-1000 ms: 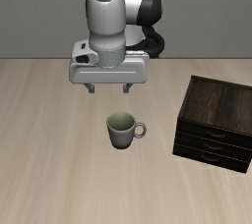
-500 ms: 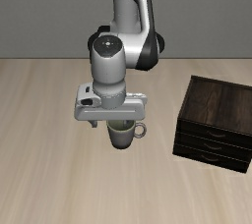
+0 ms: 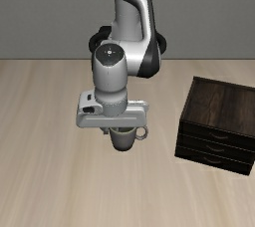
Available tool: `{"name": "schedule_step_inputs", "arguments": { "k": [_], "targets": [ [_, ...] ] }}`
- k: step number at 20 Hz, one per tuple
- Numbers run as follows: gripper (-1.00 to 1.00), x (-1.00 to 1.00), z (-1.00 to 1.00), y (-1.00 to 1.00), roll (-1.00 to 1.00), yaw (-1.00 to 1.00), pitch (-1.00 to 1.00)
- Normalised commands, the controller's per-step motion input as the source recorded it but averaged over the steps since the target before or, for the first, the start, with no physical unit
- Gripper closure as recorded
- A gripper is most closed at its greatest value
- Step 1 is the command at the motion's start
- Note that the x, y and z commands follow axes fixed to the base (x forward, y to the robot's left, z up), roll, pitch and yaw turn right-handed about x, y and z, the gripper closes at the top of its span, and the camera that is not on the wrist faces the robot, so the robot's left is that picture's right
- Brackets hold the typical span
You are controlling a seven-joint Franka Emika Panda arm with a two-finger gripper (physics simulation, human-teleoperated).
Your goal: Pick up the green mug on the table and place it on the wooden cabinet
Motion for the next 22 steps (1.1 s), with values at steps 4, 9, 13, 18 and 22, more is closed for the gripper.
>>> {"name": "schedule_step_inputs", "arguments": {
  "k": [4,9,13,18,22],
  "targets": [
    [1.0,0.0,1.0,0.0,0.0,0.0,0.0],
    [1.0,0.0,1.0,0.0,0.0,0.0,0.0],
    [1.0,0.0,1.0,0.0,0.0,0.0,0.0],
    [1.0,0.0,1.0,0.0,0.0,0.0,0.0],
    [1.0,0.0,0.5,0.5,0.0,0.0,0.0]
  ]
}}
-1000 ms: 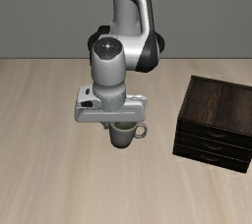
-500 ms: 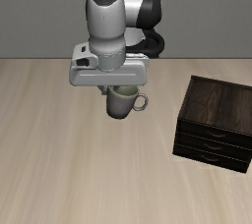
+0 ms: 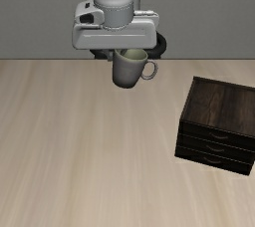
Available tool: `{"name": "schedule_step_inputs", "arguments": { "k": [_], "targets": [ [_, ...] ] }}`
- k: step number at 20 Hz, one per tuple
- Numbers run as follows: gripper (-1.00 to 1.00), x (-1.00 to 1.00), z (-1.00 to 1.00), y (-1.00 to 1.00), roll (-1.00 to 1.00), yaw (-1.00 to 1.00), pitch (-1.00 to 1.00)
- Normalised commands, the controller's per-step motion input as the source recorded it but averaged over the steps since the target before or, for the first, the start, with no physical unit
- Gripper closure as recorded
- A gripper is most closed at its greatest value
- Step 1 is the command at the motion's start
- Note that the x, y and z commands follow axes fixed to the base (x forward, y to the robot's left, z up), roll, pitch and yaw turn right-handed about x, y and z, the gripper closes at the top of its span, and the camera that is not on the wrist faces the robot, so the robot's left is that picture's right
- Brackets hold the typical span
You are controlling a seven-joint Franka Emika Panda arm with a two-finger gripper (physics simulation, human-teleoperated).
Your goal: Pick up the green mug on the table and place it on the wooden cabinet
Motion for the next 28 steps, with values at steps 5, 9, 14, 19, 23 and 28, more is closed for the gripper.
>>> {"name": "schedule_step_inputs", "arguments": {
  "k": [5,9,14,19,23,28],
  "targets": [
    [1.0,0.0,0.0,1.0,0.0,0.0,0.0],
    [1.0,0.0,0.0,1.0,0.0,0.0,0.0],
    [1.0,0.0,0.0,1.0,0.0,0.0,0.0],
    [1.0,0.0,0.0,1.0,0.0,0.0,0.0],
    [1.0,0.5,0.0,0.5,0.0,0.0,0.0],
    [1.0,0.8,-0.2,0.0,0.0,0.0,0.0]
  ]
}}
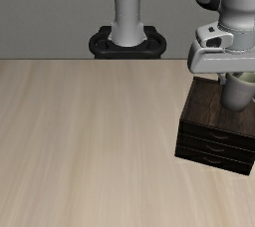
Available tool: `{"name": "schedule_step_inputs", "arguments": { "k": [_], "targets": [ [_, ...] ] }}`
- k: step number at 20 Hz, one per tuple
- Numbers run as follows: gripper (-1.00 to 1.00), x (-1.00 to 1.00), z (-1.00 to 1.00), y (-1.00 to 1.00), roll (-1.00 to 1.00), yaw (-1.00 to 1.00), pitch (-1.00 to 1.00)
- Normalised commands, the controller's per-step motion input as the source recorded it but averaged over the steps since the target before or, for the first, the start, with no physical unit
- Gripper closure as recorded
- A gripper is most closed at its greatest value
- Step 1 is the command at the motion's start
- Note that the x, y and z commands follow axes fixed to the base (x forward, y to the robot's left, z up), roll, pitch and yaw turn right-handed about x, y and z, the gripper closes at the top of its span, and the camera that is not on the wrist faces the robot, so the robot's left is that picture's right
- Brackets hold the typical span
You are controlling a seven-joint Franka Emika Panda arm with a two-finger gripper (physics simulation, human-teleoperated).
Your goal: Pick up the green mug on the table and place it on the wooden cabinet
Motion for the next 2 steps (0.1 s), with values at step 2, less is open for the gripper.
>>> {"name": "schedule_step_inputs", "arguments": {
  "k": [2],
  "targets": [
    [1.0,0.0,-1.0,0.0,0.0,0.0,0.0]
  ]
}}
